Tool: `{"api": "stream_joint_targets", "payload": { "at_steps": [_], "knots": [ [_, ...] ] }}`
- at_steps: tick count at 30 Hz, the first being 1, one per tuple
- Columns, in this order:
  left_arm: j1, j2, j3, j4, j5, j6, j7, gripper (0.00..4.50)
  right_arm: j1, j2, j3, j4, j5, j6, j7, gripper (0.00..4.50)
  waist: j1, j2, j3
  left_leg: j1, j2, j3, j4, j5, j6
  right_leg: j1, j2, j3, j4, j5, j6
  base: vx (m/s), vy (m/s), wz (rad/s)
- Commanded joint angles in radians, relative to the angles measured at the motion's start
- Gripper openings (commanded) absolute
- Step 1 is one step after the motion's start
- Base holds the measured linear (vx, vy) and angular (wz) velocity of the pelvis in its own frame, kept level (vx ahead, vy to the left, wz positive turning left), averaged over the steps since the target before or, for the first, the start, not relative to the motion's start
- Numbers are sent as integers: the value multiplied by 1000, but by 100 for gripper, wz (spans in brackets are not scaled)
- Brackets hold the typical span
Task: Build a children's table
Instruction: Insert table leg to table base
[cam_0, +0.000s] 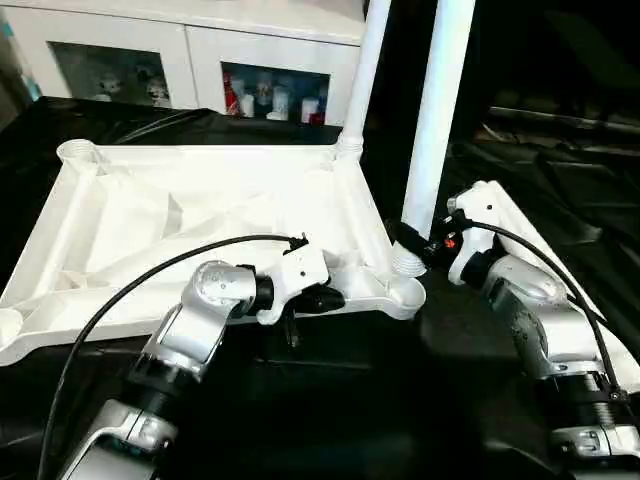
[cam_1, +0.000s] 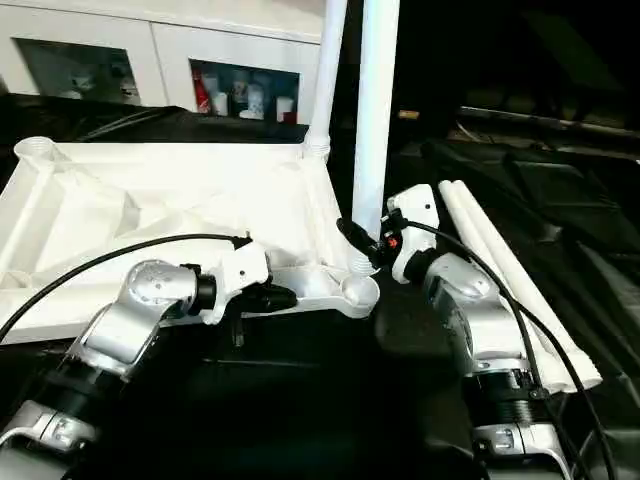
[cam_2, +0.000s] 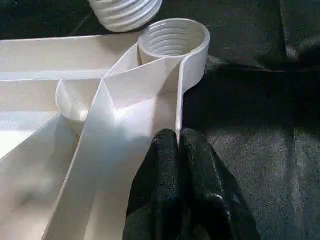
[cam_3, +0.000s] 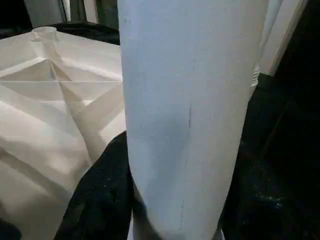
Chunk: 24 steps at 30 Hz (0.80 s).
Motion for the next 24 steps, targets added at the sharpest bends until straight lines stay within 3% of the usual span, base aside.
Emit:
{"api": "stream_joint_targets", "payload": {
  "at_steps": [1,3,4,5,6,8,9,10,13,14,18,20,22,23,24],
  "knots": [
    [9,4,4,-21,-14,44,-3,58,15,-13,-18,-48,21,10,-10,189,5,24,-69,31,74,-29,-71,-52,45,42,-98,54,-54,151,-262,0,0,0],
    [6,1,4,-25,-16,56,0,64,27,-17,-19,-64,22,13,-10,189,6,18,-68,28,71,-29,-70,-59,45,47,-100,55,-53,157,-266,0,0,0],
    [5,0,-3,-34,-15,58,8,88,42,-21,-24,-80,20,18,-9,189,8,38,-69,30,72,-29,-69,-75,38,46,-99,56,-59,153,-261,0,0,0],
    [5,0,-3,-34,-15,58,8,88,42,-21,-24,-80,20,18,-9,189,8,38,-69,30,72,-29,-69,-75,38,46,-99,56,-59,153,-261,0,0,0],
    [-3,0,-8,-31,-16,56,13,99,63,-21,-31,-99,19,21,-8,189,11,57,-71,27,71,-33,-68,-81,30,48,-99,55,-53,156,-268,0,0,0],
    [-6,-1,0,-29,-29,56,15,104,72,-20,-27,-105,13,21,-13,189,9,48,-70,27,70,-29,-68,-102,29,50,-98,56,-59,128,-268,0,0,0],
    [-11,0,3,-26,-43,50,10,126,78,-21,-23,-120,17,32,-11,189,8,38,-70,24,68,-27,-67,-96,37,53,-99,57,-60,111,-268,0,0,0],
    [-15,2,0,-25,-46,48,5,134,77,-24,-24,-129,24,41,-6,189,11,43,-69,22,68,-28,-68,-90,43,52,-101,57,-62,81,-262,0,0,0],
    [-48,12,-19,18,-44,13,-25,152,57,-43,-15,-106,17,33,14,189,9,36,-68,22,69,-27,-68,-80,46,49,-99,56,-64,24,-244,0,0,0],
    [-48,12,-19,18,-44,13,-25,164,57,-43,-15,-106,17,33,14,189,9,39,-69,23,68,-27,-67,-77,45,48,-98,55,-64,22,-242,0,0,0],
    [-83,10,-26,64,-55,1,-53,179,34,-51,-20,-91,21,38,18,189,7,27,-70,23,67,-25,-65,-56,55,46,-99,54,-62,26,-236,0,0,0],
    [-107,15,-37,96,-73,0,-96,179,33,-49,-16,-98,19,43,23,189,10,40,-72,24,65,-26,-63,-33,62,43,-98,54,-56,54,-241,0,0,0],
    [-125,18,-44,125,-68,-18,-97,179,38,-51,-12,-113,25,52,29,189,9,37,-75,22,65,-26,-61,-25,67,47,-97,54,-52,110,-249,0,0,0],
    [-131,19,-46,138,-62,-24,-93,179,41,-52,-11,-120,27,55,30,189,11,44,-76,23,66,-27,-60,-21,68,47,-98,54,-50,125,-254,0,0,0],
    [-138,21,-51,154,-55,-35,-88,179,47,-53,-9,-127,28,56,29,189,9,44,-75,22,65,-26,-60,-24,71,47,-96,54,-52,138,-256,0,0,0]
  ]
}}
